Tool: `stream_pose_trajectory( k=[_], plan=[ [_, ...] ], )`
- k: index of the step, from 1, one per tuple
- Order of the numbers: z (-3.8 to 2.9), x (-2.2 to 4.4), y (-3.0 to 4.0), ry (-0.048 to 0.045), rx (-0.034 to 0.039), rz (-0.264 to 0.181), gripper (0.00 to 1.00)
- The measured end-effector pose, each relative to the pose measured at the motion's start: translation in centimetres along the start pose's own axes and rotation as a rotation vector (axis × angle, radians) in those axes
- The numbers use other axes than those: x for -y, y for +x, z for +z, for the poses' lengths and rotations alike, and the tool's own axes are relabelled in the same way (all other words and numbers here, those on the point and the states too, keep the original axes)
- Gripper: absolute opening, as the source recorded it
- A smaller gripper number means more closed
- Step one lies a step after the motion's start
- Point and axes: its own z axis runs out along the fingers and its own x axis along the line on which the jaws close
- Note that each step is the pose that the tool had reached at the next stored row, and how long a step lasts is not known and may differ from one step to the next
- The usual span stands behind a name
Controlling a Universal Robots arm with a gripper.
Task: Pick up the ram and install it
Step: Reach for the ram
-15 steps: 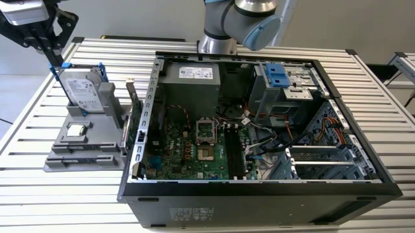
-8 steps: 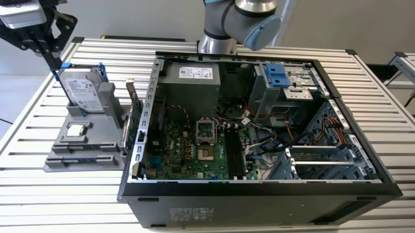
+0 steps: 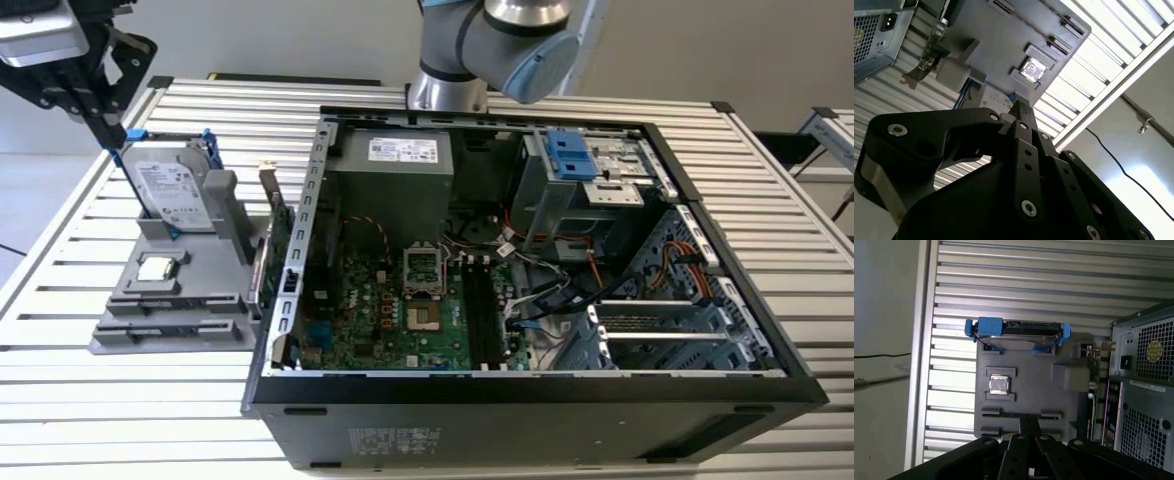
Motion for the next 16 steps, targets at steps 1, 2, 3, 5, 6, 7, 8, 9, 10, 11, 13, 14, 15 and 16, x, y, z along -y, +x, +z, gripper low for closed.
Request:
stream_pose_trajectory(
  k=[1, 2, 3, 5, 6, 7, 8, 9, 10, 11, 13, 14, 15, 16],
  plan=[
    [-0.01, 0.1, 0.0, 0.0, 0.0002, 0.004, 0.0],
    [-0.01, 0.2, -0.01, -0.0001, 0.0004, 0.007, 0.0],
    [-0.01, 0.29, -0.02, -0.0001, 0.0006, 0.011, 0.0],
    [-0.02, 0.46, -0.06, -0.0001, 0.0009, 0.017, 0.0],
    [-0.03, 0.55, -0.09, -0.0001, 0.0009, 0.018, 0.0],
    [-0.03, 0.65, -0.12, -0.0002, 0.0009, 0.018, 0.0],
    [-0.04, 0.74, -0.15, -0.0002, 0.001, 0.018, 0.0],
    [-0.04, 0.84, -0.16, -0.0001, 0.0008, 0.018, 0.0],
    [-0.05, 0.96, -0.18, -0.0001, 0.0007, 0.018, 0.0],
    [-0.05, 1.08, -0.19, -0.0002, 0.0007, 0.018, 0.0],
    [-0.07, 1.36, -0.22, -0.0002, 0.0003, 0.018, 0.0],
    [-0.08, 1.5, -0.23, -0.0001, 0.0001, 0.018, 0.0],
    [-0.08, 1.63, -0.24, -0.0002, -0.0003, 0.018, 0.0],
    [-0.09, 1.76, -0.25, -0.0002, -0.0008, 0.018, 0.0]
  ],
)
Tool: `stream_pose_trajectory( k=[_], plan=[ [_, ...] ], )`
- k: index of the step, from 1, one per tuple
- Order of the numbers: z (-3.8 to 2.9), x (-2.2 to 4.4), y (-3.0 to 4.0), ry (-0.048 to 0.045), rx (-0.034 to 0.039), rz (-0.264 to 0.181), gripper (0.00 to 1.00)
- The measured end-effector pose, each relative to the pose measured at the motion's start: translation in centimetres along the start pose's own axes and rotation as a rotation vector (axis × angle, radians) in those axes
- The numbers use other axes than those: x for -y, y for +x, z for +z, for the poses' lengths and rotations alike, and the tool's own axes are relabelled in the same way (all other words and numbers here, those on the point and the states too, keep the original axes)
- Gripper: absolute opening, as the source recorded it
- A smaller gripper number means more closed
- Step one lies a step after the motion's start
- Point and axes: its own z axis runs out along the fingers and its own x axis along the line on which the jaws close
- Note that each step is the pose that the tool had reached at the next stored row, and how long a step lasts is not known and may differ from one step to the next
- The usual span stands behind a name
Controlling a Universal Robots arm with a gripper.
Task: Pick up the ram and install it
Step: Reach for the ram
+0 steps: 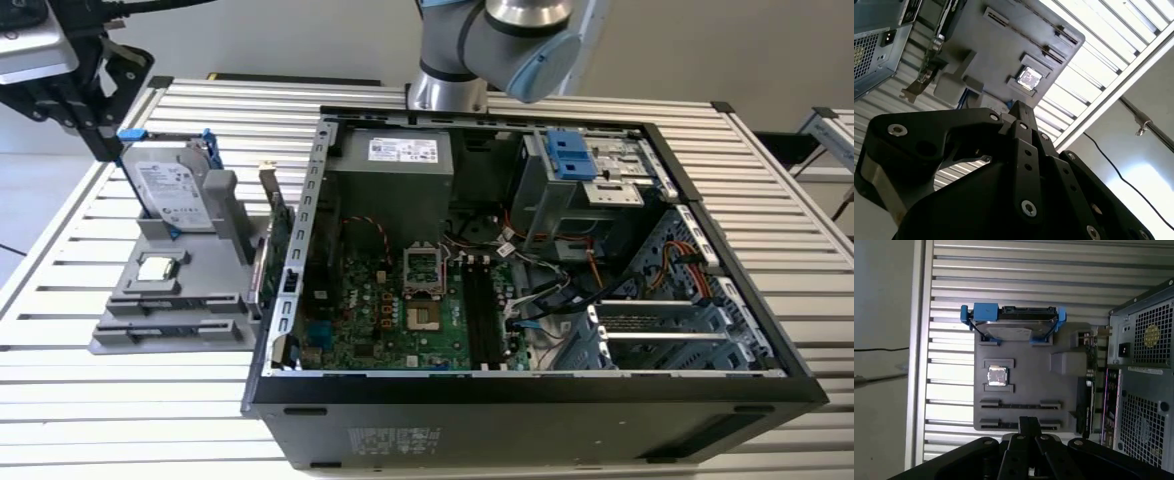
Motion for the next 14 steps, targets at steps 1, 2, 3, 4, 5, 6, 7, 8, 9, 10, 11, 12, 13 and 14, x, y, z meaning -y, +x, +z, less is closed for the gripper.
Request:
stream_pose_trajectory(
  k=[1, 2, 3, 4, 5, 6, 7, 8, 9, 10, 11, 12, 13, 14],
  plan=[
    [0.0, 0.13, 0.0, 0.0, -0.0003, 0.0, 0.0],
    [-0.01, 0.28, -0.01, 0.0, -0.0005, 0.0, 0.0],
    [-0.02, 0.45, -0.01, -0.0001, -0.0006, 0.0, 0.0],
    [-0.03, 0.58, 0.0, -0.0001, -0.0007, 0.0, 0.0],
    [-0.03, 0.73, 0.0, -0.0002, -0.0005, 0.0, 0.0],
    [-0.04, 0.87, 0.0, -0.0001, -0.0006, 0.0, 0.0],
    [-0.04, 1.01, 0.0, -0.0001, -0.0006, 0.0, 0.0],
    [-0.05, 1.15, 0.0, -0.0001, -0.0006, 0.0, 0.0],
    [-0.06, 1.29, 0.0, -0.0001, -0.0007, -0.001, 0.0],
    [-0.07, 1.45, 0.0, -0.0001, -0.0007, -0.001, 0.0],
    [-0.08, 1.59, 0.0, -0.0001, -0.0007, -0.001, 0.0],
    [-0.08, 1.74, 0.0, -0.0001, -0.0007, -0.002, 0.0],
    [-0.09, 1.89, 0.0, -0.0001, -0.0007, -0.003, 0.0],
    [-0.1, 2.02, 0.0, 0.0, -0.0008, -0.003, 0.0]
  ],
)
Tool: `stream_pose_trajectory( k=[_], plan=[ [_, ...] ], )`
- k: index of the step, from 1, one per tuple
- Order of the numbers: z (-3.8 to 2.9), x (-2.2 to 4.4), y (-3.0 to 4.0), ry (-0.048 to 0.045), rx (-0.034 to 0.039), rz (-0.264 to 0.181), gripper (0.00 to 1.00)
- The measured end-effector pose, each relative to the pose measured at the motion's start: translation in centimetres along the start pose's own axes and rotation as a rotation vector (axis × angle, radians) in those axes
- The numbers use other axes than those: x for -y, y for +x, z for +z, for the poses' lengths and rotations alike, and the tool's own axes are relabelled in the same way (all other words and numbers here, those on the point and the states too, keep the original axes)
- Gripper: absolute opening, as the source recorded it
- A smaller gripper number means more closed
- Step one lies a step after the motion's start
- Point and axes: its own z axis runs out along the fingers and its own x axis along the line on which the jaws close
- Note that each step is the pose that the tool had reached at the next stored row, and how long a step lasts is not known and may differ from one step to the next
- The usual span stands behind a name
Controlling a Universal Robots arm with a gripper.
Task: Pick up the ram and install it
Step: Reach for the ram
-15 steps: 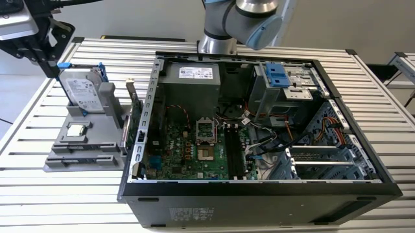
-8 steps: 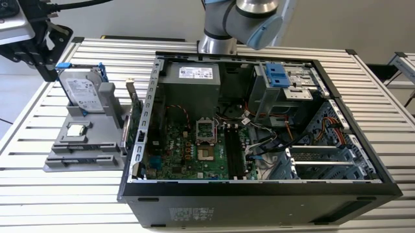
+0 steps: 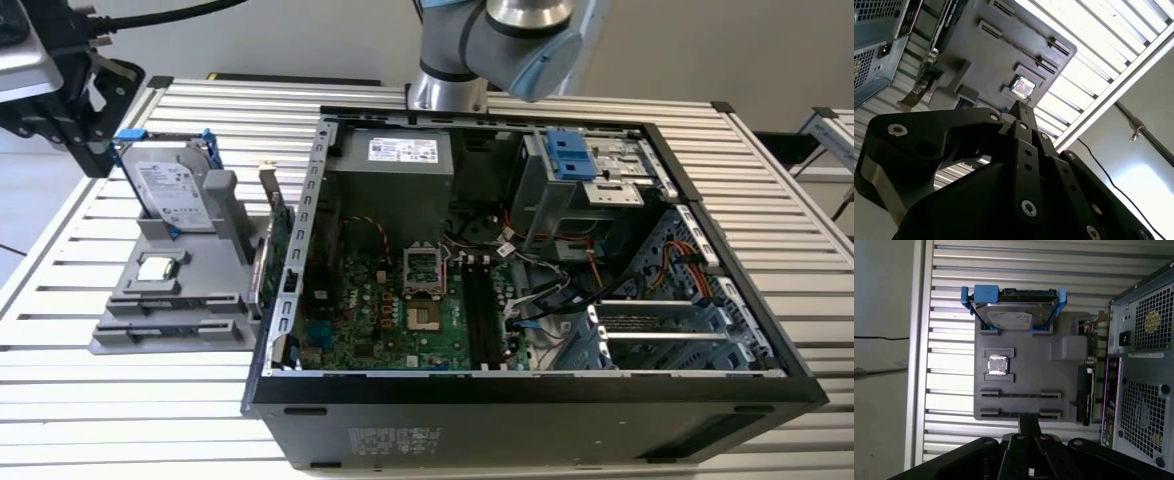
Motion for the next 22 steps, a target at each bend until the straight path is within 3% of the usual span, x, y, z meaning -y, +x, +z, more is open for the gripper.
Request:
stream_pose_trajectory(
  k=[10, 22],
  plan=[
    [-0.08, 1.56, -0.06, 0.0, -0.0003, -0.005, 0.0],
    [-0.08, 1.72, -0.04, 0.0007, 0.0105, -0.028, 0.0]
  ],
)
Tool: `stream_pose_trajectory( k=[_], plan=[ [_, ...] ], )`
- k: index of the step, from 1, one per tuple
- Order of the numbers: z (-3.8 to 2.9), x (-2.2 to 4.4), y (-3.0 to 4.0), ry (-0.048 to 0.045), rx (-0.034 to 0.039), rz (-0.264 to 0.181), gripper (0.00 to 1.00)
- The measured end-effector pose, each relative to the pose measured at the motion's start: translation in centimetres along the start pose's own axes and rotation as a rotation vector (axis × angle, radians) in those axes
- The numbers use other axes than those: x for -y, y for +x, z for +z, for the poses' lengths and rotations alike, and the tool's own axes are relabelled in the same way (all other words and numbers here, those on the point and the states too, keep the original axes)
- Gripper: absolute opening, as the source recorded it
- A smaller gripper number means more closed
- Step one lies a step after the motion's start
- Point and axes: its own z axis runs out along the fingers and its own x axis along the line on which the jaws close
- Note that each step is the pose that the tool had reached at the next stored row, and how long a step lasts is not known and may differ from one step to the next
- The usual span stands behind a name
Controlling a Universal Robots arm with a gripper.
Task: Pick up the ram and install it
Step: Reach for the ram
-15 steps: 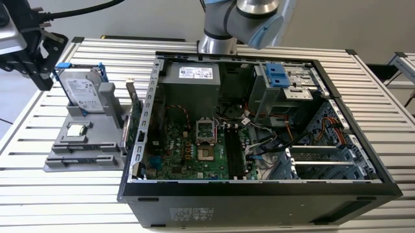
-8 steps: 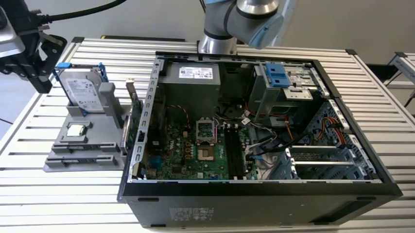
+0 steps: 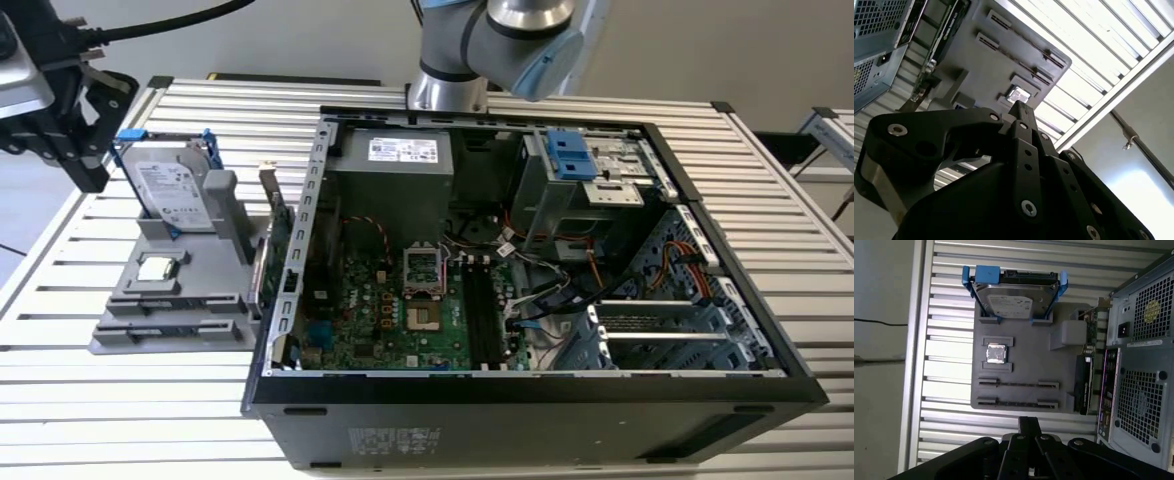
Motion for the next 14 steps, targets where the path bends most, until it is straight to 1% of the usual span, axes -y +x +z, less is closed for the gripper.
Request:
stream_pose_trajectory(
  k=[8, 14],
  plan=[
    [-0.01, 0.66, 0.04, 0.0001, 0.0003, 0.008, 0.0],
    [-0.02, 0.81, 0.04, 0.0001, 0.0004, 0.01, 0.0]
  ],
)
